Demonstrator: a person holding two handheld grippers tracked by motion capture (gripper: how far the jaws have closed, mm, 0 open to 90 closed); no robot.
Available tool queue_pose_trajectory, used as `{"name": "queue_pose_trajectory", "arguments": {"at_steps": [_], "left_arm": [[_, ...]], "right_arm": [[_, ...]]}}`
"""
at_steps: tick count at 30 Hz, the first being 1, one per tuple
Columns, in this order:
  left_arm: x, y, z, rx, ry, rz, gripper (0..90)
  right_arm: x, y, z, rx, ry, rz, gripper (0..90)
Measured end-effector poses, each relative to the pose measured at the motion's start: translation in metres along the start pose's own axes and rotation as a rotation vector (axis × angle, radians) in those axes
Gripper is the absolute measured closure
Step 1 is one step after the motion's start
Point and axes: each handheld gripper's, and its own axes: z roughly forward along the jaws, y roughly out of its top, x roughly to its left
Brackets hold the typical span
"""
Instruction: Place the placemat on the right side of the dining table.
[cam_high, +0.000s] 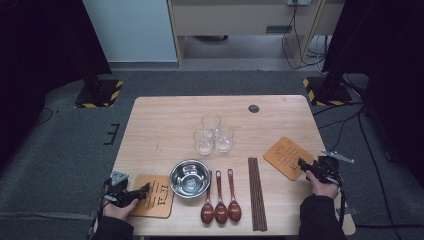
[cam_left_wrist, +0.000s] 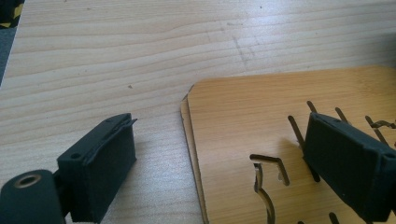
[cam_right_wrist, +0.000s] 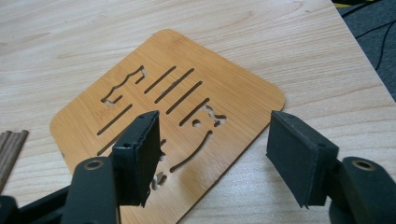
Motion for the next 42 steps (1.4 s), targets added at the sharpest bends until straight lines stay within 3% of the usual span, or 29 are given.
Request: {"name": "queue_pose_trajectory", "arguments": {"at_steps": [12,23,26,33,38,42], "left_arm": [[0.0,0.0,0.0,0.0,0.0,0.0,8.4],[0.0,0.0,0.0,0.0,-0.001,0.0,8.3],[0.0,0.0,0.0,0.0,-0.001,0.0,8.3],[0.0,0.0,0.0,0.0,-0.001,0.001,8.3],[0.0,0.0,0.0,0.001,-0.001,0.001,8.2],[0.0,0.0,0.0,0.001,-0.001,0.001,8.2]], "right_arm": [[0.015,-0.007,0.009,0.007,-0.067,-0.06,24.4],[0.028,-0.012,0.017,0.029,-0.137,-0.109,25.1],[0.029,-0.012,0.017,0.021,-0.15,-0.098,28.2],[0.024,-0.011,0.015,0.021,-0.128,-0.112,40.5],[0.024,-0.01,0.016,0.021,-0.102,-0.091,29.7],[0.029,-0.012,0.018,0.027,-0.131,-0.116,28.0]]}}
